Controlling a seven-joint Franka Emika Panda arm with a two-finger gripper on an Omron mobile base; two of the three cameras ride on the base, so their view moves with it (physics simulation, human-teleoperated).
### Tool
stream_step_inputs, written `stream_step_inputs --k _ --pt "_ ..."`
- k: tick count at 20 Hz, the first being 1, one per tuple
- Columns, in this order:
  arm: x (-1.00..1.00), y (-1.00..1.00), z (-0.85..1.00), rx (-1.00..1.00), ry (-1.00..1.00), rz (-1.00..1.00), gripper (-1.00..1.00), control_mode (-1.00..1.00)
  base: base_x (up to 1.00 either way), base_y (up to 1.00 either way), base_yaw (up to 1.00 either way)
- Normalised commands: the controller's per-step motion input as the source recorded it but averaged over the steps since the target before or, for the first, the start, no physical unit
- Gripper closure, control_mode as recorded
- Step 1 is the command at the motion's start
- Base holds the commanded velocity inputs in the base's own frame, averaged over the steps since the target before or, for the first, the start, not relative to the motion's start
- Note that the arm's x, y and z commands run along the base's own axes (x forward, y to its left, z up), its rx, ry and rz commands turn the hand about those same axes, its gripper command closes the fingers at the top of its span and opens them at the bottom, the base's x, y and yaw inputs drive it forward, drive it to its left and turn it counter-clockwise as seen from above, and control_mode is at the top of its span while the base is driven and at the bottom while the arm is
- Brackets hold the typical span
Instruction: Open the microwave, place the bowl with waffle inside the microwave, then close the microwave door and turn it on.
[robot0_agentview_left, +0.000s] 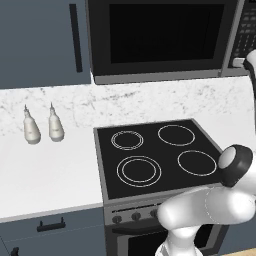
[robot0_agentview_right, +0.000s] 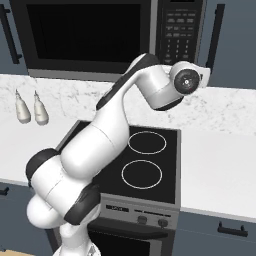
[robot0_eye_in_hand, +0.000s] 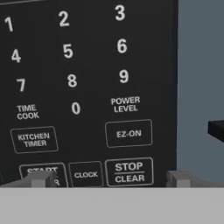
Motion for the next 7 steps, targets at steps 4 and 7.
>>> stream_step_inputs --k 4,7 --pt "0.04 0.0 -0.07 0.0 0.0 -0.13 -1.0 -1.0 0.0 0.0 0.0" --pt "0.0 0.0 -0.05 0.0 -0.02 -0.2 -1.0 -1.0 0.0 0.0 0.0"
